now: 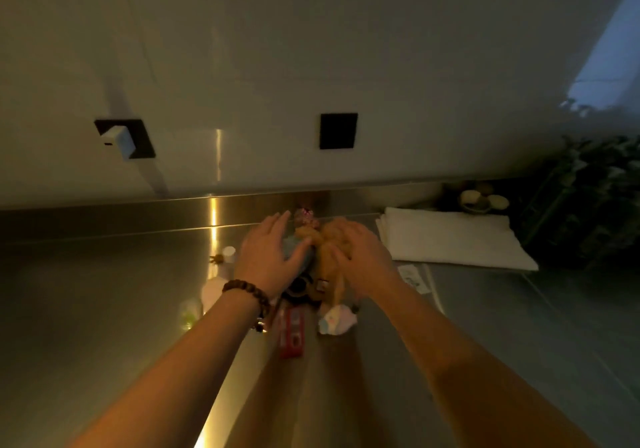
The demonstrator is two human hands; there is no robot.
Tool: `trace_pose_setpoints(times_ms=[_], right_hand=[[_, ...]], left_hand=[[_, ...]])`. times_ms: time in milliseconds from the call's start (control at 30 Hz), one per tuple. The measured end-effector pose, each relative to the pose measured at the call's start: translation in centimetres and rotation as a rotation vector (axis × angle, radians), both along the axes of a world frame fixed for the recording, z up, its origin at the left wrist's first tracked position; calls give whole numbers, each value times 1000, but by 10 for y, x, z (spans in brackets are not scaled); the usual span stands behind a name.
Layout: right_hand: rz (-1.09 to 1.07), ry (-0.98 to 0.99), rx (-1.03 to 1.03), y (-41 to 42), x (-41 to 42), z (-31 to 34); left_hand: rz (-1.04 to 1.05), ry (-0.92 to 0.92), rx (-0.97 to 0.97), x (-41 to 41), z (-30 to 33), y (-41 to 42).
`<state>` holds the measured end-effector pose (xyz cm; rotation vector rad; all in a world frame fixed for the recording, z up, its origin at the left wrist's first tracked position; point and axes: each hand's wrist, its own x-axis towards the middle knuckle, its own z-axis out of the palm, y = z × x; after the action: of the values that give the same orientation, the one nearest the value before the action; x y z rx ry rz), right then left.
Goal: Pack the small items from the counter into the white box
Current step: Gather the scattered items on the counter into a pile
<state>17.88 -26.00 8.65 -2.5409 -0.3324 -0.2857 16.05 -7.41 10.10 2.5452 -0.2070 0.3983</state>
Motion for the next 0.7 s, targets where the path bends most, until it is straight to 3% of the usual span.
trace_pose_setpoints(times_ms=[333,700], right_hand=[[-124,53,102,-229,-93,5],[-465,108,144,-389,-179,-3]], left_hand=[[58,38,64,-74,-11,-235],[-220,213,56,-105,-27,-411]])
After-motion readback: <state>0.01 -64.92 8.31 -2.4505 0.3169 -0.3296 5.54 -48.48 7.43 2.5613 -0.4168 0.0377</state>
